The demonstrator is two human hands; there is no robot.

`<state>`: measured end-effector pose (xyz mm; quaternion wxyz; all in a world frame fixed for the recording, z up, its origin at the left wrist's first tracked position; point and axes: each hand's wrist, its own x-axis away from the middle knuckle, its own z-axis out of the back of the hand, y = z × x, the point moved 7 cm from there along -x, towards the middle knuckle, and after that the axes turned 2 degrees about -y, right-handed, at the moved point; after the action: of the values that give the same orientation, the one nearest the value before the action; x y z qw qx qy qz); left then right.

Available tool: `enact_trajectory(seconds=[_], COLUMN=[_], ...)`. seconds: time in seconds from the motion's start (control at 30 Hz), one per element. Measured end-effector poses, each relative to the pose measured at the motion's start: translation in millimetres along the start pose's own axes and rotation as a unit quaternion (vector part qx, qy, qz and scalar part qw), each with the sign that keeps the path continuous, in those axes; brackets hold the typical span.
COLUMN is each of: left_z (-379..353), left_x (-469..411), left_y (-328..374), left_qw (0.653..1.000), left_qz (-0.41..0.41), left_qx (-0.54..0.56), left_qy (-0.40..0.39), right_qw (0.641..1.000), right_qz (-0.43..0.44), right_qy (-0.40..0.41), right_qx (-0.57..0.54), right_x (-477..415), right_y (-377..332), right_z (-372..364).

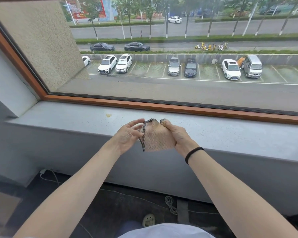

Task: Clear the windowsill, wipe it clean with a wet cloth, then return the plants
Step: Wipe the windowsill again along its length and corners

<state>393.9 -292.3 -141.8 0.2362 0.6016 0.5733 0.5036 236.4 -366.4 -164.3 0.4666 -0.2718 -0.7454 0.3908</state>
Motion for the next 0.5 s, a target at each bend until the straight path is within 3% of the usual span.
enact_trajectory(seconds=[0.13,0.2,0.3,0.4,0.5], left_z=[-3.4,-20.2,-50.8,-58.0,-53.8], left_x=[4.0,2.8,0.7,-2.1,-4.2], left_y=[9.3,13.4,4.2,-2.7,-4.9], left_qw=[0.971,0.964,0.944,0.949,0.956], left_qz=[-0.026,-0.057,-0.037,0.007,0.036], left_qx=[-0.221,-0.260,-0.312,-0.292,-0.268], left_qy=[0.085,0.017,-0.105,-0.123,-0.113], right_qw=[0.993,0.983,0.964,0.964,0.986], right_qz=[0.062,0.080,0.097,0.098,0.086], right_qy=[-0.050,-0.094,-0.129,-0.130,-0.078], right_qx=[0.085,0.134,0.210,0.209,0.122], right_x=[2.3,8.7,18.2,22.6,20.0], right_y=[-18.2,-26.3,-35.8,-40.6,-41.6], right_z=[-7.5,-15.9,-19.6,-11.8,12.1])
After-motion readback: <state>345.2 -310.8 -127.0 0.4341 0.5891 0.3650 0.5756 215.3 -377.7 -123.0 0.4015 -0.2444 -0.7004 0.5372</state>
